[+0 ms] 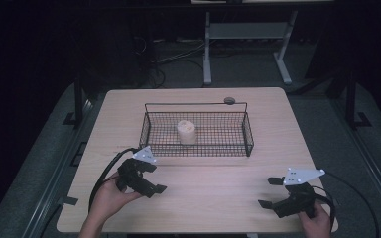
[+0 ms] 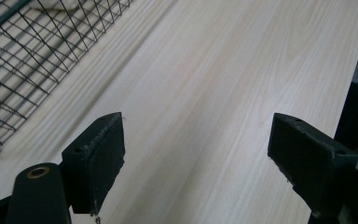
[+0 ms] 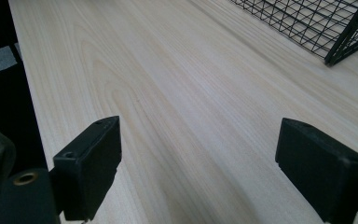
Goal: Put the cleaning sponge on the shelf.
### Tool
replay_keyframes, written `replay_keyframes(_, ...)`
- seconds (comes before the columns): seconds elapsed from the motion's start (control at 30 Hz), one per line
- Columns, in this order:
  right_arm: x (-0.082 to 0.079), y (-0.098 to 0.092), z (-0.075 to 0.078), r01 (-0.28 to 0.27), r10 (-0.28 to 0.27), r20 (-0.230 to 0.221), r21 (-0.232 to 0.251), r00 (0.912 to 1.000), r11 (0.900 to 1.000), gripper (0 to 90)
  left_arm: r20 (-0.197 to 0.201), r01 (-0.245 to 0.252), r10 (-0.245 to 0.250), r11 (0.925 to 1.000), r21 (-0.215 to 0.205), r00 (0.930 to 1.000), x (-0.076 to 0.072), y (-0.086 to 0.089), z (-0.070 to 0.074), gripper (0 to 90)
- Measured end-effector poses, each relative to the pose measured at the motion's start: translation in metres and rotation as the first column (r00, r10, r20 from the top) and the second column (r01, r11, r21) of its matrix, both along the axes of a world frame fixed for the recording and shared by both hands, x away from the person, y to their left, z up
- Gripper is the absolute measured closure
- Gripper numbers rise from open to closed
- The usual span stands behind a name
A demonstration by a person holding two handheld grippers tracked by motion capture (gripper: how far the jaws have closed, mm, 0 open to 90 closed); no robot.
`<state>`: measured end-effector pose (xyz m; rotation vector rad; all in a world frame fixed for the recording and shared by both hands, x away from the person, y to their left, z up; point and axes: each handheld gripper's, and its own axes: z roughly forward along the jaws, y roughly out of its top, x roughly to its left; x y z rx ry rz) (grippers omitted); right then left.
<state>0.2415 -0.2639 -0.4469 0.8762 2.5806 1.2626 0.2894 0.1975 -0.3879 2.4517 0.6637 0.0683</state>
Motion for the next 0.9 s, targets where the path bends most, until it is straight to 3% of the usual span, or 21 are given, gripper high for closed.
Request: replay_keyframes(0.9,-0.002,0.002,-0.001,0.004,-0.004,-0.006,-0.01,1.0,1.0,13.8,0.034,-0.066,0.067,0.9969,-0.043,0.9972,-0.039,0.032,-0.017,18.0)
